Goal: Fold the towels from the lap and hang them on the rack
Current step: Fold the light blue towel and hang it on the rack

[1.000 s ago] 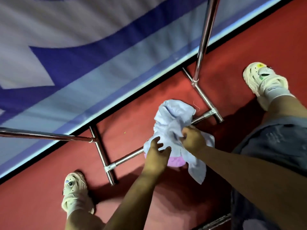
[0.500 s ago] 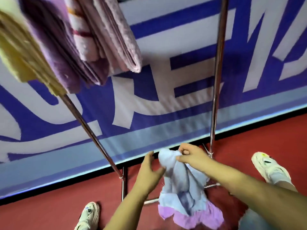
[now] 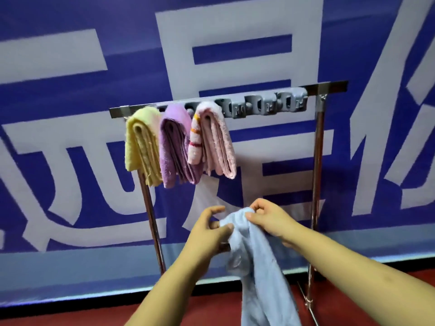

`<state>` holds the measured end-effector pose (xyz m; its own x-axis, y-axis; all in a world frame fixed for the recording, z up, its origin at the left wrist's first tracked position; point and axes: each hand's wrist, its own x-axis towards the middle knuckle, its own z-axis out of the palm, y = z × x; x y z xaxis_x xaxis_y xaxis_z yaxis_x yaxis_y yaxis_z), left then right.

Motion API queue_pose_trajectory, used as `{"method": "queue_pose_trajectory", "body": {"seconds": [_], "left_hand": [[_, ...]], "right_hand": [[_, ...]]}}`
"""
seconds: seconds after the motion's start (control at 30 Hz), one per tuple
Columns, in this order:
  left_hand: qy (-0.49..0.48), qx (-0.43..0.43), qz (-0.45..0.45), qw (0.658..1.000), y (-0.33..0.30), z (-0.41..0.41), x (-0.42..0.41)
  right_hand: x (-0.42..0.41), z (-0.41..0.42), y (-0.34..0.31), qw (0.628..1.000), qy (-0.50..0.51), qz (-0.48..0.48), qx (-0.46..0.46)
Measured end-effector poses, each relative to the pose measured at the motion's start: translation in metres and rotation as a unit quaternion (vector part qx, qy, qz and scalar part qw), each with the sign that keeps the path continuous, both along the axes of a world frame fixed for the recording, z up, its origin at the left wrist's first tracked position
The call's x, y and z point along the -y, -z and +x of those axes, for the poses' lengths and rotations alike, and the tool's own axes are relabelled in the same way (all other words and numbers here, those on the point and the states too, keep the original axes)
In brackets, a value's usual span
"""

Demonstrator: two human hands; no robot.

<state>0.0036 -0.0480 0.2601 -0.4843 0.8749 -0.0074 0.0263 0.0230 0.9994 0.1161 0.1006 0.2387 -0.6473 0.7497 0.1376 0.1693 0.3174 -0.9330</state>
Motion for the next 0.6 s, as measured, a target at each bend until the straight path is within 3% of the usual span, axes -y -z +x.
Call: {"method": "queue_pose_trajectory", "body": {"seconds": [0.13,0.43,0.6], "left_hand": [[0.015,0.075,0.028,0.997,-0.050,0.006,-0.016],[0.024,0.227,0.098,0.969,-0.106,0.009,-0.051],[0.011,0.275,0.131,0.952,-0.117,0.006,-0.061]], "right_hand": [[-0.012,-0.009,-0.018,0.998,-0.029,0.044,0.021],[-0.034,0.010,-0.058,0.995,-0.094,0.028,-0.007],[-0.034,0.037,-0.072,0.971,-0.227,0.035,0.061]]}}
